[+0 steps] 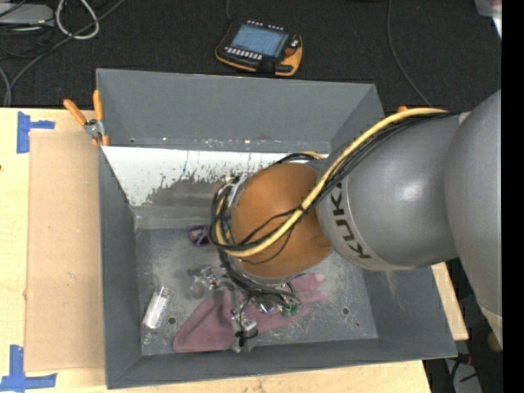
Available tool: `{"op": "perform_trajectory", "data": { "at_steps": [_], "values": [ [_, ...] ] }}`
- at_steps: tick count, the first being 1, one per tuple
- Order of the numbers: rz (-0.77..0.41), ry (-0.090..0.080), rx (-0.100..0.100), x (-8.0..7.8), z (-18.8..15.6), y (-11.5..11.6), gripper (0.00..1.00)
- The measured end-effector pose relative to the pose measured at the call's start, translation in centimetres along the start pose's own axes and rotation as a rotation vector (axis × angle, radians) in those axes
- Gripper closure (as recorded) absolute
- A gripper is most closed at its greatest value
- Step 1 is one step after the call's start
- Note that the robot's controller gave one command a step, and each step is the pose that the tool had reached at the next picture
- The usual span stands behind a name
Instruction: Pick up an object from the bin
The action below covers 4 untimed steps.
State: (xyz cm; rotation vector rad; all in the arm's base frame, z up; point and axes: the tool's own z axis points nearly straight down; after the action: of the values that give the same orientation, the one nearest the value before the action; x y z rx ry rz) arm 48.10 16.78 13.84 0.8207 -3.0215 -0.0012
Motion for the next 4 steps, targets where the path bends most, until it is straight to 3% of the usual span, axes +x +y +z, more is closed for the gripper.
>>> {"op": "perform_trajectory", "data": {
  "at_steps": [1,2,3,4],
  "values": [
    [0.071,-0.017,0.003,-0.8,6.7,-0.7,0.00],
    [-0.220,-0.009,0.003,0.6,6.9,0.2,1.00],
    [-0.219,-0.010,0.003,0.6,6.9,0.2,1.00],
    [-0.219,0.000,-0.001,1.0,3.3,0.4,1.00]
  ]
}}
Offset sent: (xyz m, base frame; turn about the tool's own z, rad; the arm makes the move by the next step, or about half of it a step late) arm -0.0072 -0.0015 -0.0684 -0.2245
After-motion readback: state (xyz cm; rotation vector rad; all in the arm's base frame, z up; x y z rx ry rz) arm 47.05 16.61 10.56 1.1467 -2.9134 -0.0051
